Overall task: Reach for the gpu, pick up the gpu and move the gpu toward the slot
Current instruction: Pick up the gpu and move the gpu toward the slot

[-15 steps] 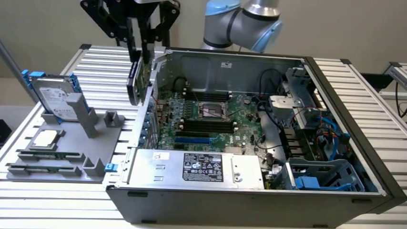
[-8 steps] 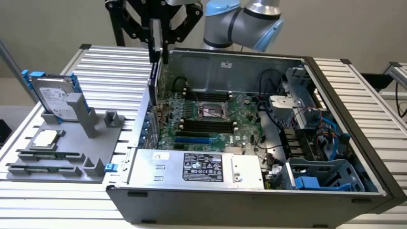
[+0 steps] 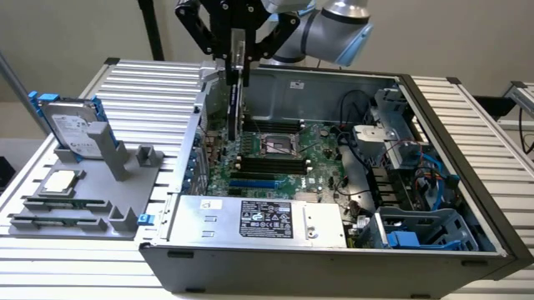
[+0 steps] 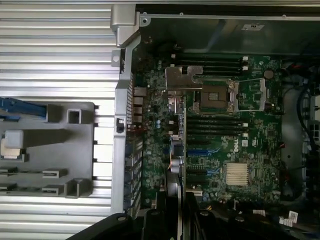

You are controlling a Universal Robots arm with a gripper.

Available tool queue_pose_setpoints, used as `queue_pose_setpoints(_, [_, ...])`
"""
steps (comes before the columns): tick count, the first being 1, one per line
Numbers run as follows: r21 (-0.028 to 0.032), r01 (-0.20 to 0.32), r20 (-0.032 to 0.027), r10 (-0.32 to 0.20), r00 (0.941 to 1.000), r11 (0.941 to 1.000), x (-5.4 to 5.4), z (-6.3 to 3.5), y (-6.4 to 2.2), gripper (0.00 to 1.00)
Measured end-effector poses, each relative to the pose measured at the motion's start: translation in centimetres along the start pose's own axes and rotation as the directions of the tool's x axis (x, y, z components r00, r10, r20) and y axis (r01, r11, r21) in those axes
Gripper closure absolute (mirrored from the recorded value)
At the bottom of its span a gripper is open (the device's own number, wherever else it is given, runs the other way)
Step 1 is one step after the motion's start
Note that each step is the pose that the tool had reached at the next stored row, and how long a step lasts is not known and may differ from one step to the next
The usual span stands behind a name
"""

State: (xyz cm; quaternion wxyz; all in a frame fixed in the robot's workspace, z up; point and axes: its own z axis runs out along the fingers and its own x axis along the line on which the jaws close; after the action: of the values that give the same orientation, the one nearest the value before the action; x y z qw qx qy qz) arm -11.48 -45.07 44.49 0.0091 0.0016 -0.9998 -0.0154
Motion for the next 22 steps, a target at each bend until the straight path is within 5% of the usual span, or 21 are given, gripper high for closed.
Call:
queue_pose_setpoints(12, [0.0, 0.0, -0.0026, 0.0, 1.0, 1.0, -5.5, 1.82, 1.07, 0.74])
queue_pose_setpoints(17, [-0.0002, 0.0, -0.0091, 0.0, 1.0, 1.0, -7.6, 2.1, 1.31, 0.74])
queue_pose_setpoints(22, [0.0, 0.0, -0.0116, 0.0, 0.9999, 1.0, -7.8, 2.09, 1.3, 0.74])
